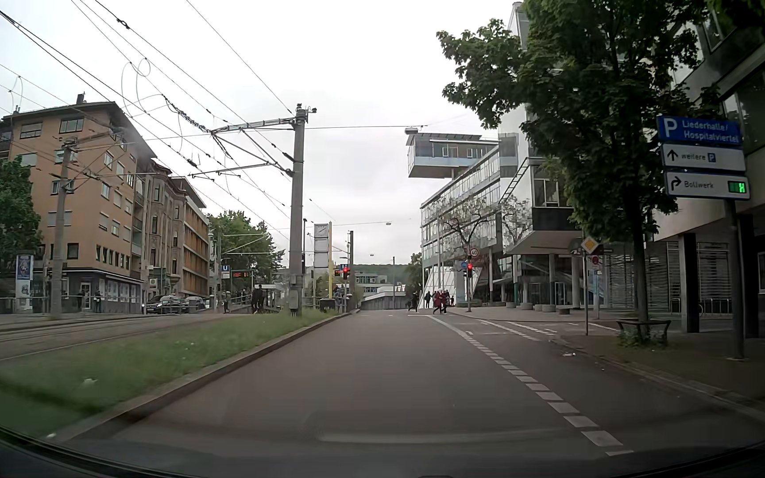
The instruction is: Follow the waypoints while adhering to traffic rules and regulations
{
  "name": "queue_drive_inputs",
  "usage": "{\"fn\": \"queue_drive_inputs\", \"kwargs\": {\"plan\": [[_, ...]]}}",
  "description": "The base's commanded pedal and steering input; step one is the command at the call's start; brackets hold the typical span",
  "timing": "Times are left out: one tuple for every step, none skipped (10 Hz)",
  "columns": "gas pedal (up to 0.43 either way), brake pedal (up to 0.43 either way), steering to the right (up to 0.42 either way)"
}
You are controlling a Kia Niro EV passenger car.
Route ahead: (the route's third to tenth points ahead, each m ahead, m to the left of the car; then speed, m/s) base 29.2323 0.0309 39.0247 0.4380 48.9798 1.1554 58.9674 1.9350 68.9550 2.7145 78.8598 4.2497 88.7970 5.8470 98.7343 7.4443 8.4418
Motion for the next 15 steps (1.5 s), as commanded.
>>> {"fn": "queue_drive_inputs", "kwargs": {"plan": [[0.0, 0.0, -0.006], [0.0, 0.0, -0.006], [0.0, 0.0, -0.006], [0.0, 0.0, -0.005], [0.0, 0.0, 0.0], [0.0, 0.0, 0.003], [0.0, 0.0, 0.004], [0.0, 0.0, 0.004], [0.0, 0.0, 0.004], [0.0, 0.0, 0.004], [0.0, 0.0, 0.004], [0.0, 0.0, 0.004], [0.0, 0.012, 0.004], [0.0, 0.03, -0.001], [0.0, 0.055, -0.005]]}}
